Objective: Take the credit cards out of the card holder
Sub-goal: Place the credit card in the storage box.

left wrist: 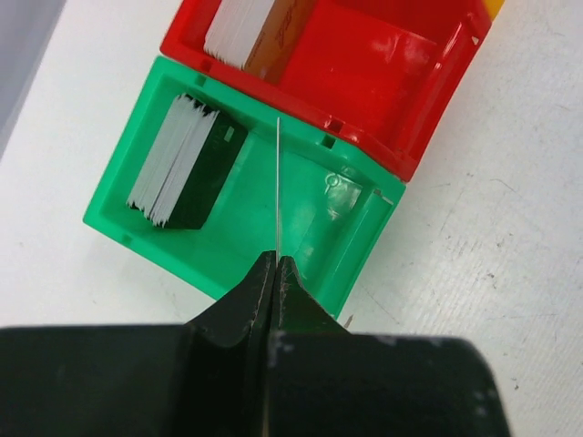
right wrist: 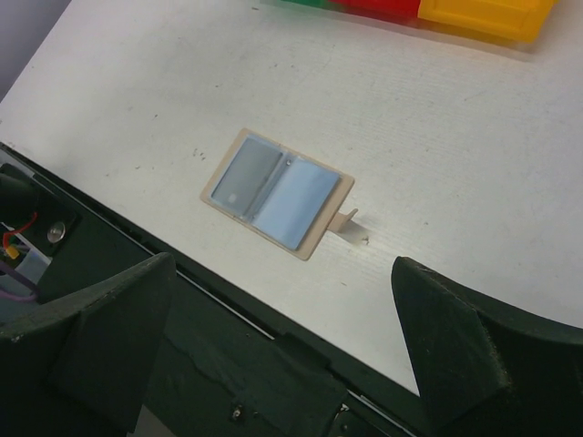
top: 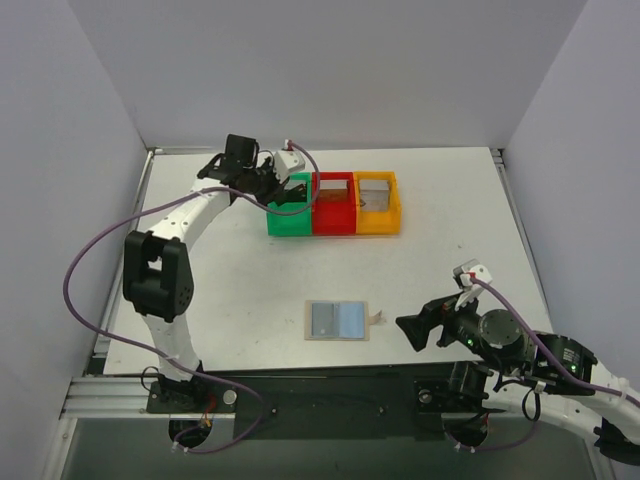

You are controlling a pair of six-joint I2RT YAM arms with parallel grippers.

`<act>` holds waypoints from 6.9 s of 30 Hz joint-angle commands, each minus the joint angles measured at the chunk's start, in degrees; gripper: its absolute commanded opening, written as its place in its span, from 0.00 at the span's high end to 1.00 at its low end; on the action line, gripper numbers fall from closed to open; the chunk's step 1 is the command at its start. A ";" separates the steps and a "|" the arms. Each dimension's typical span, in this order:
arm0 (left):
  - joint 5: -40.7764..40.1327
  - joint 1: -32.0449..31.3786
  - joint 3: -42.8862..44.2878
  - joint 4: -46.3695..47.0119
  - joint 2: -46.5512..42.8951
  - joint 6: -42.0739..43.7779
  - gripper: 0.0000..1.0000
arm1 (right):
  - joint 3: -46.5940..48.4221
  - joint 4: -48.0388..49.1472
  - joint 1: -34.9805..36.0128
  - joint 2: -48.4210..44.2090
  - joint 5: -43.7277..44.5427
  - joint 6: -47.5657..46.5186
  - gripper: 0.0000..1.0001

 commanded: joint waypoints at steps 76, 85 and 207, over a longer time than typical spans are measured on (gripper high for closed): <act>8.18 2.69 22.06 -16.51 16.72 35.86 1.00 | -9.21 7.71 0.52 -2.40 3.88 5.35 0.00; 4.31 2.16 21.88 -14.58 17.16 35.34 1.00 | -9.56 9.12 0.52 -2.22 3.43 4.03 0.00; -23.64 -5.48 21.27 15.92 23.22 9.94 0.59 | -14.13 12.98 0.52 -2.48 5.45 3.59 0.00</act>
